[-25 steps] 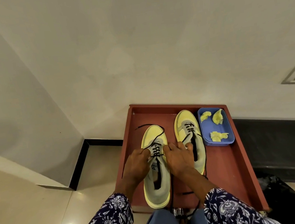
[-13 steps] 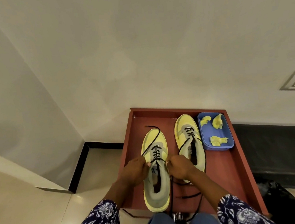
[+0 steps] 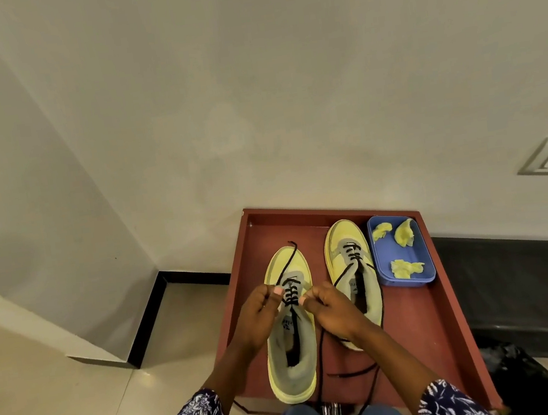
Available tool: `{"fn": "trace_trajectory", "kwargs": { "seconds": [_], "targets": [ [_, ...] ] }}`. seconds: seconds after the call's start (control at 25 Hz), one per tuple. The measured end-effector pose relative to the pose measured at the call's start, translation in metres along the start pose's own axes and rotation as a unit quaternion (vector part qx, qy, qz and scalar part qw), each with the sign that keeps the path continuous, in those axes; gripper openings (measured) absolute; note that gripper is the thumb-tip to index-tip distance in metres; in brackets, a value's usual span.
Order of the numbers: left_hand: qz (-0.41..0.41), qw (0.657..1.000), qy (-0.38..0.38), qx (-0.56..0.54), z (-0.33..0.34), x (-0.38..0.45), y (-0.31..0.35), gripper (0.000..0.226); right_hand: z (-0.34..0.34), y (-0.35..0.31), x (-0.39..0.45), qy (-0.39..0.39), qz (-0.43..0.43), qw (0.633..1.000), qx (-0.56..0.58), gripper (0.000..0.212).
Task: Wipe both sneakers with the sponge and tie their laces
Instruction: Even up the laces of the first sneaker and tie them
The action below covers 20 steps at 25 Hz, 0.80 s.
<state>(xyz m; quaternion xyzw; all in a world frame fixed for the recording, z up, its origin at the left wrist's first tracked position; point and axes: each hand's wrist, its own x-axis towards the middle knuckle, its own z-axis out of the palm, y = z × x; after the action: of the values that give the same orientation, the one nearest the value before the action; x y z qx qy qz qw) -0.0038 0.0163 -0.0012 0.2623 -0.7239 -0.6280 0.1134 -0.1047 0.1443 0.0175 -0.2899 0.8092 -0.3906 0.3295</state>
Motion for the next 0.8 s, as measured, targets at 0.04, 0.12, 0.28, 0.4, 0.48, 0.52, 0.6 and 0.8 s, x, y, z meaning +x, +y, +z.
{"fn": "trace_trajectory", "kwargs": {
  "seconds": [0.04,0.12,0.28,0.4,0.48,0.52,0.6,0.8],
  "targets": [
    [-0.019,0.999,0.002,-0.04,0.002,0.0,0.001,0.03,0.0,-0.003,-0.001,0.008,-0.002,1.0,0.027,0.025],
    [-0.036,0.995,0.007,-0.098,0.007,0.001,0.007,0.03,0.0,-0.007,-0.001,0.019,0.006,0.995,0.095,0.02],
    [-0.046,0.987,0.037,-0.151,0.014,0.005,0.007,0.021,0.002,-0.012,0.001,0.024,0.021,0.985,0.17,0.024],
    [-0.054,0.985,0.043,-0.157,0.019,0.009,0.003,0.013,0.005,-0.012,0.004,0.028,0.019,0.981,0.19,0.023],
    [-0.056,0.985,0.043,-0.16,0.021,0.012,0.001,0.013,0.009,-0.012,0.007,0.027,0.018,0.977,0.209,0.018],
    [-0.055,0.985,0.043,-0.158,0.023,0.014,0.0,0.013,0.011,-0.01,0.008,0.028,0.019,0.975,0.219,0.018],
    [-0.052,0.987,0.049,-0.146,0.024,0.016,-0.002,0.016,0.016,-0.006,0.01,0.031,0.019,0.974,0.223,0.022],
    [-0.061,0.985,0.08,-0.139,0.025,0.02,-0.008,0.019,0.022,-0.007,0.012,0.056,0.01,0.976,0.208,0.03]
  ]
}}
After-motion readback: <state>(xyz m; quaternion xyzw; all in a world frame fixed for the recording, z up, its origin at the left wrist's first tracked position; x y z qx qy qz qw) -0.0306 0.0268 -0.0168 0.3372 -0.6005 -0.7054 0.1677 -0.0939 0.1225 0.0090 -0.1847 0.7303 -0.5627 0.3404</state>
